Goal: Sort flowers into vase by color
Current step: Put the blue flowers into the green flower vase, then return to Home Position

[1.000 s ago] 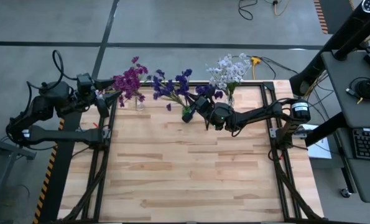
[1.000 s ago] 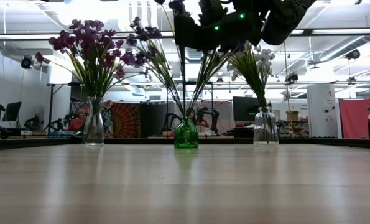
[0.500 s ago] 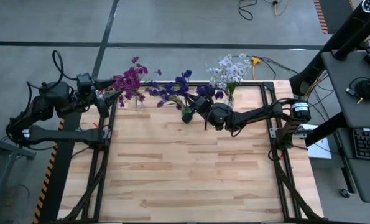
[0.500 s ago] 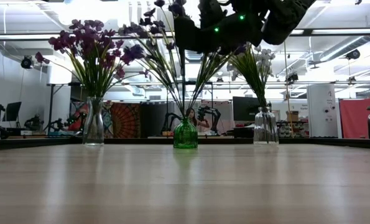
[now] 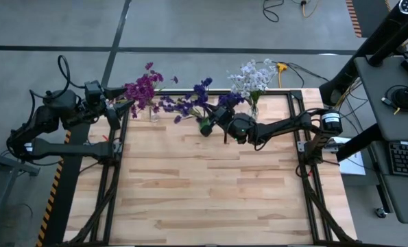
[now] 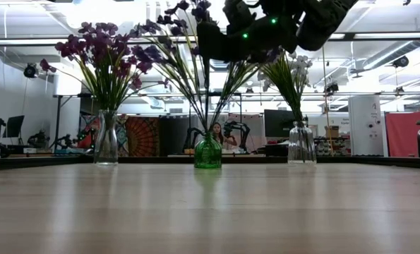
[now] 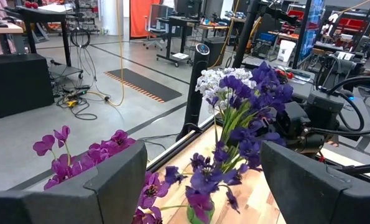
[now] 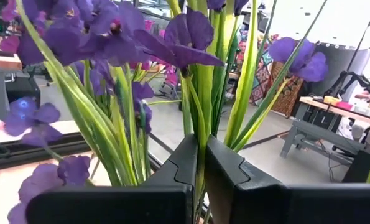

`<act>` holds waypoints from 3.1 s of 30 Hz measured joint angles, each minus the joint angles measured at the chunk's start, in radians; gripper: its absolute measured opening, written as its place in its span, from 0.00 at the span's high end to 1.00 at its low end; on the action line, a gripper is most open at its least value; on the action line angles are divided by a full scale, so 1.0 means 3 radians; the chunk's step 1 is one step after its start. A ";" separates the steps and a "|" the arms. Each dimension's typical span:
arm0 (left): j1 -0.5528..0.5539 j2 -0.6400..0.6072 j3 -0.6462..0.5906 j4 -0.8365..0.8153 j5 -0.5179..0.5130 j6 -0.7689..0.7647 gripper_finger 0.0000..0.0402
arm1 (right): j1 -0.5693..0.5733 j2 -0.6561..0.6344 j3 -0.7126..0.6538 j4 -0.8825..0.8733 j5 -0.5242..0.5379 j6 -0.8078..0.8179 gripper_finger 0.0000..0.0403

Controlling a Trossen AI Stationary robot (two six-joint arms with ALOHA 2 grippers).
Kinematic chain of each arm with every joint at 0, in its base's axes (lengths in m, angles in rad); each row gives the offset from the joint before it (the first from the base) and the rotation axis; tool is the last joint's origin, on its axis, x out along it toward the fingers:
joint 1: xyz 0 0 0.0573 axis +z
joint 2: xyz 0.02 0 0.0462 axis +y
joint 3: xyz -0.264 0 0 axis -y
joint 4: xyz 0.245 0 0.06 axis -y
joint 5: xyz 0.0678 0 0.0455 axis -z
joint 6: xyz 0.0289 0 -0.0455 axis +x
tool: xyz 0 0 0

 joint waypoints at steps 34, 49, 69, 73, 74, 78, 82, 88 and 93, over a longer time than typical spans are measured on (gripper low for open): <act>0.0000 0.0000 0.0000 -0.0005 0.0000 -0.0001 0.27 | 0.0252 -0.0006 0.0025 -0.0108 0.0182 0.0036 0.53; -0.0003 0.0066 0.0050 0.0334 0.0328 0.0226 0.27 | 0.0693 -0.0377 0.0025 -0.0312 0.0533 -0.0428 0.45; -0.0938 -0.0205 -0.0579 0.0786 0.0156 0.0390 0.27 | 0.0990 -0.1869 -0.0977 -0.0928 -0.0255 -0.0327 0.46; -0.1109 -0.0393 -0.1036 0.1169 0.0150 0.0378 0.27 | 0.0931 -0.2189 -0.1301 -0.0900 -0.0294 -0.0223 0.46; -0.1124 -0.0436 -0.1122 0.1232 0.0145 0.0375 0.27 | 0.0921 -0.2270 -0.1397 -0.0883 -0.0291 -0.0195 0.46; -0.1124 -0.0618 -0.1367 0.1272 0.0025 0.0320 0.27 | 0.0907 -0.2556 -0.1781 -0.0703 -0.0291 -0.0071 0.46; -0.1124 -0.0853 -0.1619 0.1344 -0.0042 0.0310 0.27 | 0.0906 -0.2766 -0.2166 -0.0440 -0.0291 0.0029 0.46; -0.1124 -0.1215 -0.2108 0.1660 -0.0004 0.0285 0.27 | 0.0870 -0.2960 -0.2720 0.0152 -0.0291 0.0126 0.46; -0.1124 -0.1476 -0.2308 0.1654 0.0293 0.0241 0.27 | 0.0790 -0.3012 -0.3047 0.0550 -0.0290 0.0208 0.46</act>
